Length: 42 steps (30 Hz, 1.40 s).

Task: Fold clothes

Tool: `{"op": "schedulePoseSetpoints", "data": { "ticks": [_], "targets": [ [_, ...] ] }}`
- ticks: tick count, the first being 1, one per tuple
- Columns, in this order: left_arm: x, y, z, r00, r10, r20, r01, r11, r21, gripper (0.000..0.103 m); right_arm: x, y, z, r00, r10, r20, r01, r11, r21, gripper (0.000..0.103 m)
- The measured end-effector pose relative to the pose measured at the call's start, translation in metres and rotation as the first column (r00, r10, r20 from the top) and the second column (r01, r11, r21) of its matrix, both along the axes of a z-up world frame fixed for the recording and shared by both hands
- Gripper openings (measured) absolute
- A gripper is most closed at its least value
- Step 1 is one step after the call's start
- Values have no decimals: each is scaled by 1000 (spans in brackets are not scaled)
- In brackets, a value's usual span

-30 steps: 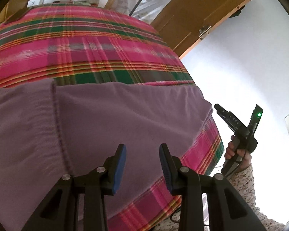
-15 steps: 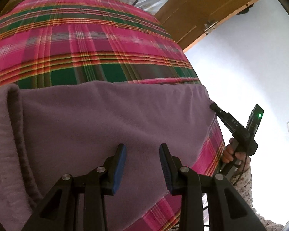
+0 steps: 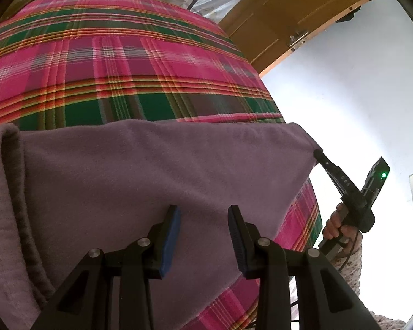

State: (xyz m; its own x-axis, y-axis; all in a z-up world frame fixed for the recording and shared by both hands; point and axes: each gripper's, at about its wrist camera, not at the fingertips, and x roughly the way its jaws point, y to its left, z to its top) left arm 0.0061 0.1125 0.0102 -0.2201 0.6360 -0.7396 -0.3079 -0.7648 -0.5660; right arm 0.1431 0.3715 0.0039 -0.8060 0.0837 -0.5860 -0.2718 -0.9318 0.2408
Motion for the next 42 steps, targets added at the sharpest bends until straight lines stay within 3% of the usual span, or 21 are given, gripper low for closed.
{"op": "schedulePoseSetpoints", "data": {
  "ticks": [5, 9, 13, 17, 25, 37, 40, 42],
  "targets": [
    [-3, 7, -1, 999, -10, 42, 7, 997, 74, 38, 6, 7, 4, 1000, -9, 5, 9, 1000, -8, 4],
    [1, 13, -3, 998, -44, 47, 42, 997, 59, 39, 1, 16, -16, 996, -17, 89, 22, 998, -62, 4],
    [2, 14, -2, 996, -65, 59, 62, 996, 57, 39, 0, 14, -25, 990, -27, 138, 31, 999, -30, 8],
    [5, 21, -2, 995, -90, 42, 89, 995, 43, 39, 0, 13, -18, 990, -29, 140, 30, 1000, -9, 20],
    [3, 23, -4, 994, -98, 49, 96, 994, 48, 39, -19, 10, 0, 997, 28, 78, -31, 999, 29, 27],
    [-1, 23, -3, 993, -106, 60, 102, 993, 63, 39, -85, 0, -16, 959, 199, 204, -208, 978, 26, 27],
    [-2, 24, -4, 992, -107, 62, 102, 992, 67, 39, -86, -4, -19, 953, 205, 225, -221, 974, 51, 9],
    [-3, 24, -4, 992, -106, 64, 101, 992, 70, 39, -86, -6, -22, 948, 210, 239, -232, 970, 69, 6]
  ]
}}
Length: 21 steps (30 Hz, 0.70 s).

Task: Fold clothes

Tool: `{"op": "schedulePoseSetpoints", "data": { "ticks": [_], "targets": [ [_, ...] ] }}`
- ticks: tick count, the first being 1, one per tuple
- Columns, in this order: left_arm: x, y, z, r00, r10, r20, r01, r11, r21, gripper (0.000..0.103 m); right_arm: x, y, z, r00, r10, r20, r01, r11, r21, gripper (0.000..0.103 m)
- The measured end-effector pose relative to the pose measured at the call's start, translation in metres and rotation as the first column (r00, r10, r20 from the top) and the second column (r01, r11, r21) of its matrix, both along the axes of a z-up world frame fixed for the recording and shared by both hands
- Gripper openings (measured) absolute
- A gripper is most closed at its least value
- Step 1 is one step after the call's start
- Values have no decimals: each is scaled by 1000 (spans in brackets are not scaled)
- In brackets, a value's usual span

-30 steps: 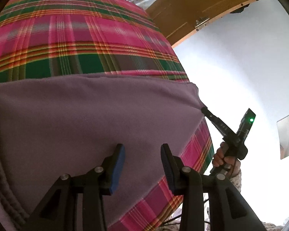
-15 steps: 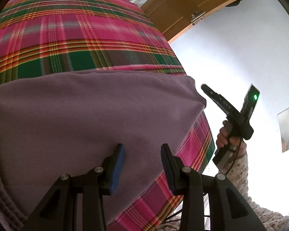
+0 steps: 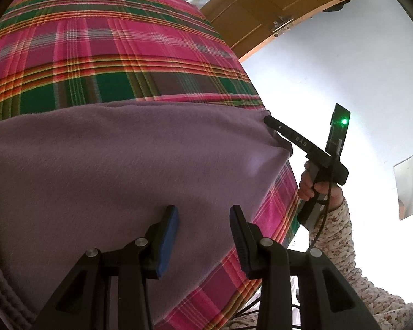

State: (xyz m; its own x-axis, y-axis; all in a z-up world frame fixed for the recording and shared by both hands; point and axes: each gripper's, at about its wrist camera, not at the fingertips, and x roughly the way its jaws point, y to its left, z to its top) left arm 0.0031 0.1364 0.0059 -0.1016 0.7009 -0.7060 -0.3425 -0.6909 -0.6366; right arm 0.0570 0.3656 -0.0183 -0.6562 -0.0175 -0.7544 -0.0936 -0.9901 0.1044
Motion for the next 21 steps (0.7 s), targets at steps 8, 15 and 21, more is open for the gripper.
{"op": "schedulePoseSetpoints", "data": {
  "ticks": [8, 15, 21],
  "targets": [
    [-1, 3, 0, 1000, -1, -5, 1, 1000, -6, 39, 3, 2, 11, 994, -68, -88, 74, 995, 68, 4],
    [0, 5, 1, 1000, 1, -13, -1, 1000, -17, 39, -7, 9, -2, 990, -137, 7, 135, 981, 140, 8],
    [2, 7, 3, 1000, 2, -17, -2, 1000, -26, 39, 17, 34, 3, 982, -189, -27, 188, 981, -41, 16]
  ]
}}
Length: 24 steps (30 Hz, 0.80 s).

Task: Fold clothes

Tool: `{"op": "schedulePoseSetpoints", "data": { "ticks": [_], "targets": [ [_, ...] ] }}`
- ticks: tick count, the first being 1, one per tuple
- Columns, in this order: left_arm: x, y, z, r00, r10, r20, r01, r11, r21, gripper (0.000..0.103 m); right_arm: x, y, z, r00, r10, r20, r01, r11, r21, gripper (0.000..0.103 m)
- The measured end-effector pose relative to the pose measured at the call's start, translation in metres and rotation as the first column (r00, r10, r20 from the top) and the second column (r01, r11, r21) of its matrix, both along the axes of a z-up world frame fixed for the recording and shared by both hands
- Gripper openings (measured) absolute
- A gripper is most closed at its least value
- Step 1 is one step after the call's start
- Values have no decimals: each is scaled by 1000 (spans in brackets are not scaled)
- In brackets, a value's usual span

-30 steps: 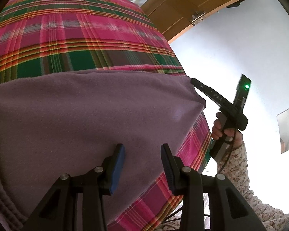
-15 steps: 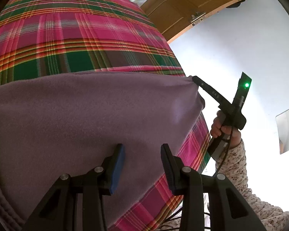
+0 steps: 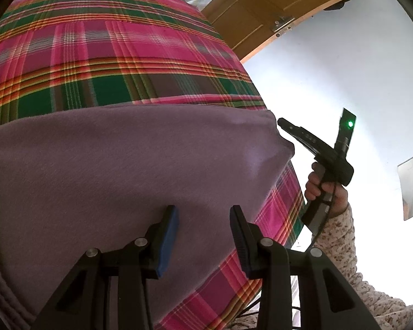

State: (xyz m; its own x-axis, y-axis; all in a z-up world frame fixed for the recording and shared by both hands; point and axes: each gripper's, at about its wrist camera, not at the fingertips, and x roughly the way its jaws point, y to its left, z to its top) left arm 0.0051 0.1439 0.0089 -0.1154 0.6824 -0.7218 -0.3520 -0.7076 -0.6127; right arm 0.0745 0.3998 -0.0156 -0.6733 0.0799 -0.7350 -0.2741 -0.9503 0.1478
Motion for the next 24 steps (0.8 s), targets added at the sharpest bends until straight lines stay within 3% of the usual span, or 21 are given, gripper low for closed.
{"op": "schedulePoseSetpoints", "data": {
  "ticks": [4, 7, 11, 16, 21, 24],
  "targets": [
    [0, 3, 0, 1000, -10, 4, 10, 1000, 2, 39, 24, 4, 8, 999, 6, -51, -8, 999, -41, 21],
    [2, 7, 1, 1000, -19, -4, 19, 1000, -8, 40, 36, 2, 10, 996, 41, -84, -45, 998, -51, 31],
    [2, 11, 2, 1000, -32, 0, 32, 999, -13, 40, 43, -12, -2, 999, 46, -11, -45, 998, 52, 32],
    [3, 16, 3, 999, -42, -1, 42, 999, -27, 40, 60, -12, -6, 1000, 14, 7, -15, 988, 157, 38],
    [3, 27, 5, 997, -72, -7, 72, 997, -40, 40, 73, 3, -2, 999, -51, -17, 52, 992, 115, 38],
    [1, 35, 5, 996, -84, -4, 84, 996, -43, 40, 80, 9, 3, 997, -33, -70, 33, 999, -2, 38]
  ]
}}
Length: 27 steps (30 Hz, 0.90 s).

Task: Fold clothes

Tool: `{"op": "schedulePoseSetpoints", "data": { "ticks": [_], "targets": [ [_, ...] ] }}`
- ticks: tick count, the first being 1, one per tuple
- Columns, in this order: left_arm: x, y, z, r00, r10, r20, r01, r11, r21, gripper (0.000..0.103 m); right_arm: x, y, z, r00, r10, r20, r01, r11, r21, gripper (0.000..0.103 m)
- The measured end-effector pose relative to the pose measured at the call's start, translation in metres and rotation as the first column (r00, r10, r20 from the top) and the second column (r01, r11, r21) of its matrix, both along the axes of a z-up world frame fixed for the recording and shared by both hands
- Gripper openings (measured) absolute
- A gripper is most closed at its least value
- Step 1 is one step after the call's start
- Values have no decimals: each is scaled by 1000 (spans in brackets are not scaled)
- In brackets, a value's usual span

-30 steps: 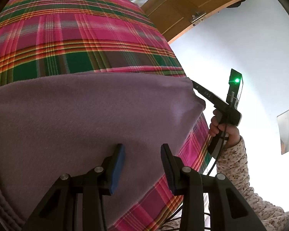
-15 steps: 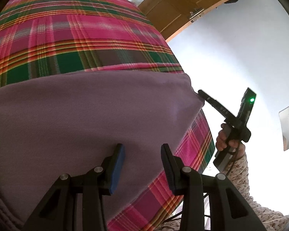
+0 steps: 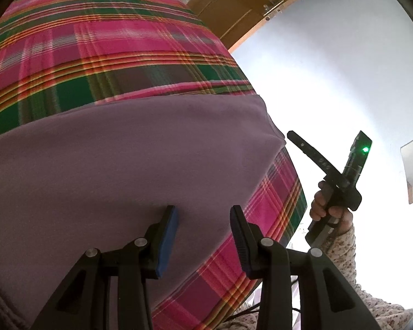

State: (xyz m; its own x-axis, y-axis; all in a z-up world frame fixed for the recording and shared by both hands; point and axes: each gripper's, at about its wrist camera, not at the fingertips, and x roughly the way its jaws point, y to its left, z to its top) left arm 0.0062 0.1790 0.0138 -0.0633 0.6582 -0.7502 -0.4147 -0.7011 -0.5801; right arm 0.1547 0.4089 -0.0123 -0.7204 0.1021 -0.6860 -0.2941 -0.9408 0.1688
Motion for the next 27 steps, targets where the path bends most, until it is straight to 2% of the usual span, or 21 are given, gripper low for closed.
{"op": "schedulePoseSetpoints", "data": {
  "ticks": [3, 6, 8, 13, 15, 24, 27],
  "targets": [
    [-3, 11, 0, 1000, -18, 3, 18, 1000, 5, 40, 4, 4, -1, 1000, -2, -27, -1, 994, -110, 38],
    [-4, 27, -1, 999, -51, -2, 51, 999, -3, 40, 3, 4, -8, 1000, 7, -28, -12, 987, -160, 43],
    [-5, 37, -1, 998, -65, -3, 65, 998, -7, 40, 1, 0, -12, 1000, 8, -23, -12, 986, -167, 52],
    [-8, 55, 0, 995, -101, -11, 101, 995, -11, 40, -4, -4, -15, 1000, -15, -18, 11, 983, -181, 54],
    [-9, 62, 1, 993, -119, -14, 119, 993, -16, 40, -6, -5, -15, 1000, -25, -12, 22, 985, -173, 54],
    [-5, 84, 4, 983, -181, -22, 180, 983, -21, 40, -14, -28, -18, 997, -37, 62, 36, 999, 18, 55],
    [-4, 86, 4, 981, -191, -27, 191, 981, -24, 40, -11, -31, -13, 998, -50, 27, 50, 998, 28, 54]
  ]
}}
